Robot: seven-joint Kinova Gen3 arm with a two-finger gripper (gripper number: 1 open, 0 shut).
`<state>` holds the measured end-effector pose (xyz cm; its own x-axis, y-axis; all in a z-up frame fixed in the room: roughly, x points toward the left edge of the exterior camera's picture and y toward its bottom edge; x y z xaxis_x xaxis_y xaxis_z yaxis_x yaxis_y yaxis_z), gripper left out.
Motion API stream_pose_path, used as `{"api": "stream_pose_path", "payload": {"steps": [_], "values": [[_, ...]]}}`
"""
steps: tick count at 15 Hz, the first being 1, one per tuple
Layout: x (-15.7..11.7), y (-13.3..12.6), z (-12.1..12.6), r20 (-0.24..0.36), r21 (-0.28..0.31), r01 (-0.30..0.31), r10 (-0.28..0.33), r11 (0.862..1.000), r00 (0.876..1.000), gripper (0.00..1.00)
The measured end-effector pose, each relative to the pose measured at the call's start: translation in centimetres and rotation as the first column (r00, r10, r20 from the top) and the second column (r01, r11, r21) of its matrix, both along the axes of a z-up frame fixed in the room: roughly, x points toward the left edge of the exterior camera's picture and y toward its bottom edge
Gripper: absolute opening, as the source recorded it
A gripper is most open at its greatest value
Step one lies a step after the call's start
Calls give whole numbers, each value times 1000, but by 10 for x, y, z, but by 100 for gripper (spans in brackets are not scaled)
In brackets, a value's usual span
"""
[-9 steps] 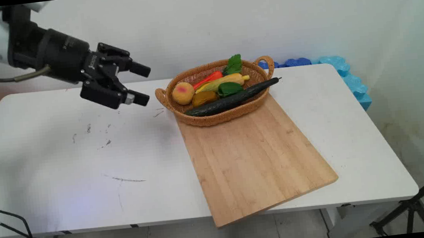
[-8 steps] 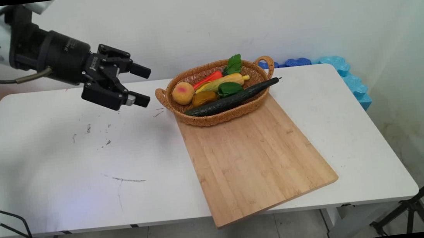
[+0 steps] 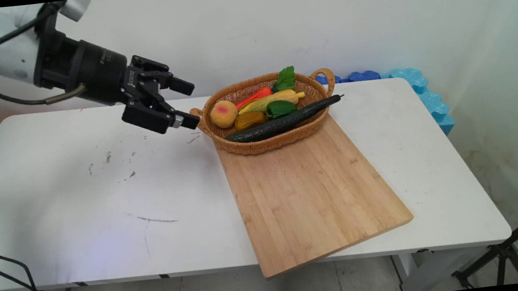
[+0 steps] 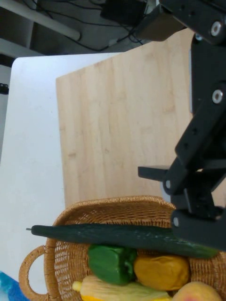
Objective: Pick up the cucumber from the vegetable basket
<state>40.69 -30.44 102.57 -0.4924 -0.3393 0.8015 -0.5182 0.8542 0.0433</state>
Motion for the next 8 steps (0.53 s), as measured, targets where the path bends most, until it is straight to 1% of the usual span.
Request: {"api": "stream_pose_path", "payload": {"steps": [6,8], "values": [[-13,2,0,23,2,-27,27,1000,999,100],[-19,1,0,35,3,-44,44,999,998,100]]}}
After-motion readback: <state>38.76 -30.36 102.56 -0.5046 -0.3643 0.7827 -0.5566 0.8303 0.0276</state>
